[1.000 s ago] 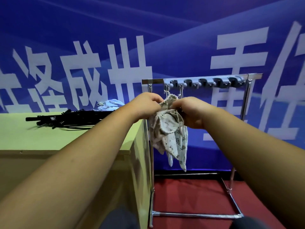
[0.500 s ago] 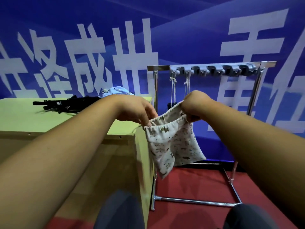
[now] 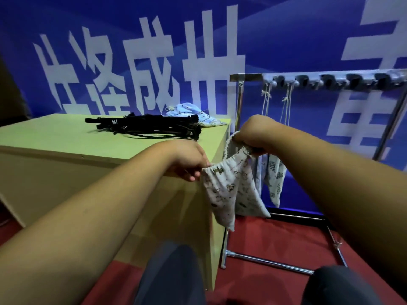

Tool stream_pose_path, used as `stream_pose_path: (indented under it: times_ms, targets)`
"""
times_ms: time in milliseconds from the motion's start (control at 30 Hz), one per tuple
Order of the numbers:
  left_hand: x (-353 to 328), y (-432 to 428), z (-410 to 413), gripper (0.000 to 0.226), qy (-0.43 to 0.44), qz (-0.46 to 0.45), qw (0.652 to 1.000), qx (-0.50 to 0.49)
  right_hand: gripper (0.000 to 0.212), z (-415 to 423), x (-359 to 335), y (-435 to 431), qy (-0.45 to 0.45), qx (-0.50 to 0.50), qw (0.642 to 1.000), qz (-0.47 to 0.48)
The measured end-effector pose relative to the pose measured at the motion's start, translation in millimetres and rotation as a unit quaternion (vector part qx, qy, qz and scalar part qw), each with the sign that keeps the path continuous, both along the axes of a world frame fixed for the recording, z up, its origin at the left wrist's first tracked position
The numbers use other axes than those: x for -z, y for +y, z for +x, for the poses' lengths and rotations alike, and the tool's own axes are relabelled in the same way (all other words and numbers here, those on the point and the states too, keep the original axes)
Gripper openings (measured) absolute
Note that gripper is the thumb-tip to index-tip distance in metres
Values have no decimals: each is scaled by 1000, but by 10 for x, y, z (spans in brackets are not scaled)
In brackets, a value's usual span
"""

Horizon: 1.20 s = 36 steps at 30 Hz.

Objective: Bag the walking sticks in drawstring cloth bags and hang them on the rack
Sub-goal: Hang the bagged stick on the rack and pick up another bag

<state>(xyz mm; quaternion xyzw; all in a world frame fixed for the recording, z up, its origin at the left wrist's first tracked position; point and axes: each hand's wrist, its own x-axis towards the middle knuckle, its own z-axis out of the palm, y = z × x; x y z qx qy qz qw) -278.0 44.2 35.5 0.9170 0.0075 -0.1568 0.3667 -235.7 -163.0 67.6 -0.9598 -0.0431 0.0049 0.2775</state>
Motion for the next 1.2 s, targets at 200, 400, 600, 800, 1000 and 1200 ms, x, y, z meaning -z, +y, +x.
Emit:
stream_pose_path:
  times_ms: [200,400,600,800,1000,1200]
  targets:
    - [3,403,-137,6,60,29,998,-10,27,64,165,188,69,-62,994,-53]
    - [51,613,-221,9,35,129,990,-53,16,158,399,481,73,-173,975,-122]
    - [198,864,-148,26,-48,108,981,-153,32,210,527,810,29,-208,961,-182]
    - [351,1100,-41,13,-68,65,974,-209,77,285,599,1114,-37,-186,972,-141]
    - [564,1298,151,13,-96,-2,971,-219,31,537,760,1457,-89,-162,974,-127]
    - [648,1419,280,18,-100,-22,970,-222,31,756,884,1779,-147,-139,970,-135]
